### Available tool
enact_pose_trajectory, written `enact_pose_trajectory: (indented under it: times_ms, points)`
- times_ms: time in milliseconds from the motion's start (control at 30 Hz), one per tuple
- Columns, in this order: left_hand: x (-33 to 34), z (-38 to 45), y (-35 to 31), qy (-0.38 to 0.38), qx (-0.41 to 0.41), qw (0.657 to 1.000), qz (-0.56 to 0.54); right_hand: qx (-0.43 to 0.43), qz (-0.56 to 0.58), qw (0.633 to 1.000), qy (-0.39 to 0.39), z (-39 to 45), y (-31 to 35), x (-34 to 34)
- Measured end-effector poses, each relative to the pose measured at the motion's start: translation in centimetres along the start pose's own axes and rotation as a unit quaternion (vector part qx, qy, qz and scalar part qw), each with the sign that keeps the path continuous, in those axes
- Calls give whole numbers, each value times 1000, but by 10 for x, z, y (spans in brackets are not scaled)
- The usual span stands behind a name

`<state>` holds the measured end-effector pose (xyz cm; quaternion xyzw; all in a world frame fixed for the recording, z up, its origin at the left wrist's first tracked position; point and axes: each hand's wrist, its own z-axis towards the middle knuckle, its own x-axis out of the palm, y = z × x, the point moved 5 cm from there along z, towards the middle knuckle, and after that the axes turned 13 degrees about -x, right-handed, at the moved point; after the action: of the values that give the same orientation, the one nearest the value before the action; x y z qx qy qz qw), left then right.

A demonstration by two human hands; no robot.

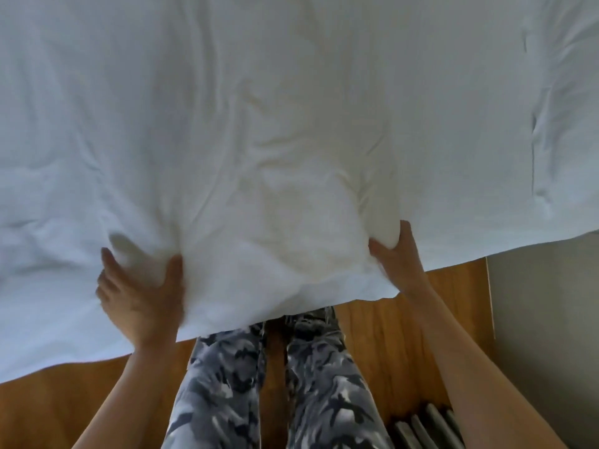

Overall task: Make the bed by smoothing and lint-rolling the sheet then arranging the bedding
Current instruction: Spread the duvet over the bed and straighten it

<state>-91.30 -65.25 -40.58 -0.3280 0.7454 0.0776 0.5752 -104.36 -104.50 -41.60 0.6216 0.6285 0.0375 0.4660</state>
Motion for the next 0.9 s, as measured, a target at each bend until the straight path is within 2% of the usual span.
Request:
enact_pose_trajectory:
  times_ms: [133,267,367,500,600,733,800,900]
  points:
    - [-7,-9,20,-57,-112,991,-42,29,41,998,24,-25,-33,10]
    - [1,-19,24,-10,-193,979,-59,57,93,994,14,-51,-22,7]
    - [-5,-29,17,-4,-175,980,-99,48,102,994,0,-84,-22,-13]
    - [-33,-54,32,-16,-160,984,-71,71,94,993,-16,-99,-45,-18]
    - [-37,-64,50,-3,-155,987,-44,87,35,995,13,-86,-67,4]
    - [-23,-57,55,5,-159,987,-35,86,-114,989,33,-77,-80,16]
    - [-20,-56,58,-10,-160,986,-42,54,-194,980,6,-78,-78,16]
    - [-25,-56,65,-43,-158,985,-53,-19,-185,973,-136,-85,-60,2]
